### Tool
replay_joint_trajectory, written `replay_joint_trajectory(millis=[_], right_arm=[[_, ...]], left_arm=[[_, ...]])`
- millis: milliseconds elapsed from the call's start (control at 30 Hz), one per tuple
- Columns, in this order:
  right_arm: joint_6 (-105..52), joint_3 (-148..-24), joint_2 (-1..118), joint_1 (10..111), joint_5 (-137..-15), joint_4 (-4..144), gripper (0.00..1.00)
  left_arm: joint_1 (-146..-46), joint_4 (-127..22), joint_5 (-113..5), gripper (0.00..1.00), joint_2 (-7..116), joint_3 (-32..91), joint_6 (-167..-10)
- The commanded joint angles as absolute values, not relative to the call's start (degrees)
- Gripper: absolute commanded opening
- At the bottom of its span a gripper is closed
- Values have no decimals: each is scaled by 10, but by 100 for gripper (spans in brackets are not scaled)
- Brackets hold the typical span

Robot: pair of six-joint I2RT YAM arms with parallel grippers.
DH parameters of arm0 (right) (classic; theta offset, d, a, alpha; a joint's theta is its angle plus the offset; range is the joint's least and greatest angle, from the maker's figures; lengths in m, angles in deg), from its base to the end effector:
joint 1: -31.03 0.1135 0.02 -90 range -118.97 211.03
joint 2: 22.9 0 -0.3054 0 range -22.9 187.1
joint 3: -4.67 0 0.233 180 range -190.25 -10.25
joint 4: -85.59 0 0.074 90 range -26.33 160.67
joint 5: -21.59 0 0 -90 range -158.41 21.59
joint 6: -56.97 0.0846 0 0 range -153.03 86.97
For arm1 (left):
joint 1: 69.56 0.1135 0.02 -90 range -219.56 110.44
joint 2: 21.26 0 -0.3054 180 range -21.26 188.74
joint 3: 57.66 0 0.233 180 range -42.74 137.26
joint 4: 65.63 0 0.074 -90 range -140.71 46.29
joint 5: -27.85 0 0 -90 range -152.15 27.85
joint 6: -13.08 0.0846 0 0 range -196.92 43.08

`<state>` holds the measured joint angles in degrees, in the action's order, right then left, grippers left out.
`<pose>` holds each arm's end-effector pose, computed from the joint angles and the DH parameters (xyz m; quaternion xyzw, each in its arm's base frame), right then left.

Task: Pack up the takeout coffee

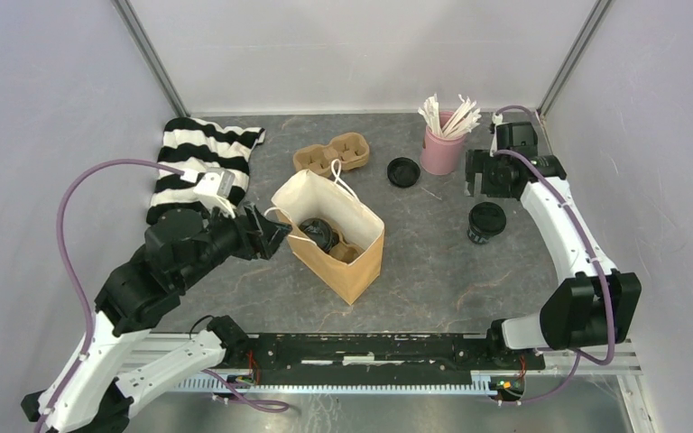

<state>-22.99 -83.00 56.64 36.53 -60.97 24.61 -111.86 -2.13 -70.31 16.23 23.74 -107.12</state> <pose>0.2903 0.0169 0.3209 0.0581 0.9443 -0.0180 0.3233 0.0777 -0.0545 0.4081 0.0451 0.8148 -0.2931 0.4981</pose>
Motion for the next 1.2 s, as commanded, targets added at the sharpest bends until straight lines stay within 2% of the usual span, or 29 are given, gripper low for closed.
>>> replay_joint_trajectory(millis=[0,533,900,1167], right_arm=[[-233,-830,582,343,-639,225,98],[-257,-795,616,325,-599,206,98],[-260,-766,618,314,-627,230,94],[-267,-755,623,314,-641,239,86]], left_arm=[[-1121,-14,-726,76,177,301,-971],[-1121,36,-774,80,192,357,-958],[-1121,46,-789,80,215,397,-948],[-1121,54,-803,80,231,429,-952]])
